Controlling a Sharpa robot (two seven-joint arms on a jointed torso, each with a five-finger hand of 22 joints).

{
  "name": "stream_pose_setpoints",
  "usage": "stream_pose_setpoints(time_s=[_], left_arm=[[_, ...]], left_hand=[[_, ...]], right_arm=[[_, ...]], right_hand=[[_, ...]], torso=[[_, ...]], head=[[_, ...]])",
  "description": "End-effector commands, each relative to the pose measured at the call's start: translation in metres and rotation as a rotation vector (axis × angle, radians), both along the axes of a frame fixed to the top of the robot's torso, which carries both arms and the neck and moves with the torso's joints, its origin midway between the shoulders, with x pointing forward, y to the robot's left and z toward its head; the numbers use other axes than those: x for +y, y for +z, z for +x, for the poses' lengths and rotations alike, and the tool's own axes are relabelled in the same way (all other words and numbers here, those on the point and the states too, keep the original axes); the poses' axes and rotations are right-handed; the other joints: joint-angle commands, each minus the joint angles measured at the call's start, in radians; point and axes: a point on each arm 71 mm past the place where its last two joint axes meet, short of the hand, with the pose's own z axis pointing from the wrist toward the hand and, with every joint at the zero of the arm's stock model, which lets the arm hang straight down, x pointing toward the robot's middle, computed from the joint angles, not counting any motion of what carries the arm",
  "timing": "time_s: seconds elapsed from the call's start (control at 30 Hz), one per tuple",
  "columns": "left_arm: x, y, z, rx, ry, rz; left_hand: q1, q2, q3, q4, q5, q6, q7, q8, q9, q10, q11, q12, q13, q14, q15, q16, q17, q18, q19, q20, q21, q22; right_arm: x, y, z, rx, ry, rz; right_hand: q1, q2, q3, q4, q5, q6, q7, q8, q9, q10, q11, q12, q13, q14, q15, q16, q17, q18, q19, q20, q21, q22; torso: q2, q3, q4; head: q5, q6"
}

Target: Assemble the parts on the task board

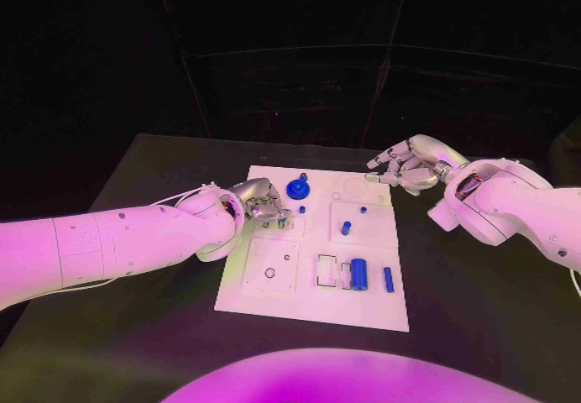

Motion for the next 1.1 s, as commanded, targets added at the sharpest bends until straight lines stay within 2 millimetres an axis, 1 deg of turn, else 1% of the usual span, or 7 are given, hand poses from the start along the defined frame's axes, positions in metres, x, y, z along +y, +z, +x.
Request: stream_pose_setpoints(time_s=[0.03,0.43,0.53,0.73,0.77,0.9,1.1], left_arm=[[-0.0007,-0.0007,-0.0001,0.007,-0.015,0.015],[0.0016,-0.0017,-0.0011,0.017,-0.017,0.02],[0.0013,-0.0023,-0.0017,0.026,-0.023,0.024],[0.0003,-0.0043,-0.0019,0.049,-0.041,0.038],[0.0001,-0.0046,-0.0019,0.053,-0.043,0.039],[0.0002,-0.0054,-0.0016,0.061,-0.048,0.045],[0.0016,-0.0059,-0.0012,0.066,-0.048,0.05]], left_hand=[[0.044,0.032,0.062,-0.056,0.003,-0.006,-0.003,0.005,0.002,0.002,-0.005,-0.006,-0.001,0.106,-0.001,0.003,0.263,-0.016,0.019,-0.002,-0.005,-0.001],[0.043,0.025,0.059,-0.056,0.001,-0.007,-0.003,0.005,0.001,0.002,-0.004,-0.006,-0.001,0.106,0.0,0.003,0.263,-0.016,0.019,-0.001,-0.005,0.0],[0.042,0.019,0.056,-0.057,0.0,-0.007,-0.003,0.006,0.001,0.002,-0.004,-0.006,-0.001,0.106,0.0,0.003,0.263,-0.016,0.019,-0.001,-0.004,0.001],[0.037,0.003,0.043,-0.055,-0.002,-0.006,-0.004,0.007,0.0,0.001,-0.004,-0.007,-0.003,0.106,0.0,0.003,0.263,-0.016,0.018,0.0,-0.006,0.0],[0.036,0.002,0.04,-0.054,-0.002,-0.006,-0.004,0.007,0.0,0.0,-0.004,-0.007,-0.004,0.106,0.0,0.003,0.263,-0.015,0.018,0.0,-0.006,0.0],[0.025,-0.01,0.015,-0.043,-0.004,-0.002,-0.006,0.008,-0.003,-0.001,-0.005,-0.007,-0.006,0.106,0.0,0.003,0.263,-0.015,0.017,0.0,-0.008,-0.001],[0.017,-0.019,-0.018,-0.03,-0.005,0.003,-0.008,0.008,-0.006,-0.002,-0.006,-0.006,-0.006,0.106,-0.001,0.003,0.263,-0.015,0.017,0.0,-0.009,0.0]], right_arm=[[0.0011,0.0013,0.0,-0.003,0.01,0.004],[0.0006,0.001,0.0002,-0.002,0.01,0.003],[0.0006,0.0009,0.0004,-0.001,0.01,0.003],[0.0008,0.0007,0.0008,-0.001,0.01,0.003],[0.0009,0.0007,0.0008,-0.001,0.01,0.003],[0.0009,0.0007,0.0009,-0.001,0.01,0.003],[0.0008,0.0006,0.001,-0.001,0.01,0.002]], right_hand=[[-0.004,0.004,-0.002,0.001,0.007,-0.003,-0.001,0.006,0.001,-0.006,0.002,-0.002,-0.001,-0.003,-0.001,-0.004,-0.001,0.01,-0.007,0.002,-0.007,-0.001],[-0.004,0.004,-0.002,0.001,0.007,-0.003,-0.001,0.006,0.001,-0.006,0.002,-0.002,-0.001,-0.003,-0.001,-0.004,-0.001,0.01,-0.007,0.002,-0.007,-0.001],[-0.005,0.005,-0.004,0.004,0.008,-0.003,-0.001,0.007,0.001,-0.006,0.002,-0.003,-0.002,-0.003,-0.001,-0.005,-0.001,0.01,-0.008,0.002,-0.009,-0.004],[-0.005,0.005,-0.004,0.004,0.008,-0.003,-0.001,0.007,0.001,-0.006,0.002,-0.003,-0.002,-0.003,-0.001,-0.005,-0.001,0.01,-0.008,0.002,-0.009,-0.004],[-0.005,0.005,-0.004,0.004,0.008,-0.003,-0.001,0.007,0.001,-0.006,0.002,-0.003,-0.002,-0.003,-0.001,-0.005,-0.001,0.01,-0.008,0.002,-0.009,-0.004],[-0.005,0.005,-0.004,0.004,0.008,-0.003,-0.001,0.007,0.001,-0.006,0.002,-0.003,-0.002,-0.003,-0.001,-0.005,-0.001,0.01,-0.008,0.002,-0.009,-0.004],[-0.005,0.005,-0.004,0.004,0.008,-0.003,-0.001,0.007,0.001,-0.006,0.002,-0.003,-0.002,-0.003,-0.001,-0.005,-0.001,0.01,-0.008,0.002,-0.009,-0.004]], torso=[[0.0,0.0003,0.0001],[-0.001,-0.0003,0.0011],[-0.001,0.0003,0.0005],[0.0,0.0003,0.0005],[0.0,0.0009,0.0002],[0.0,0.001,0.0],[-0.001,0.0008,0.0009]], head=[[0.0,-0.001],[-0.002,-0.005],[0.0,-0.008],[-0.001,-0.009],[0.0,-0.009],[0.0,-0.009],[-0.001,-0.01]])
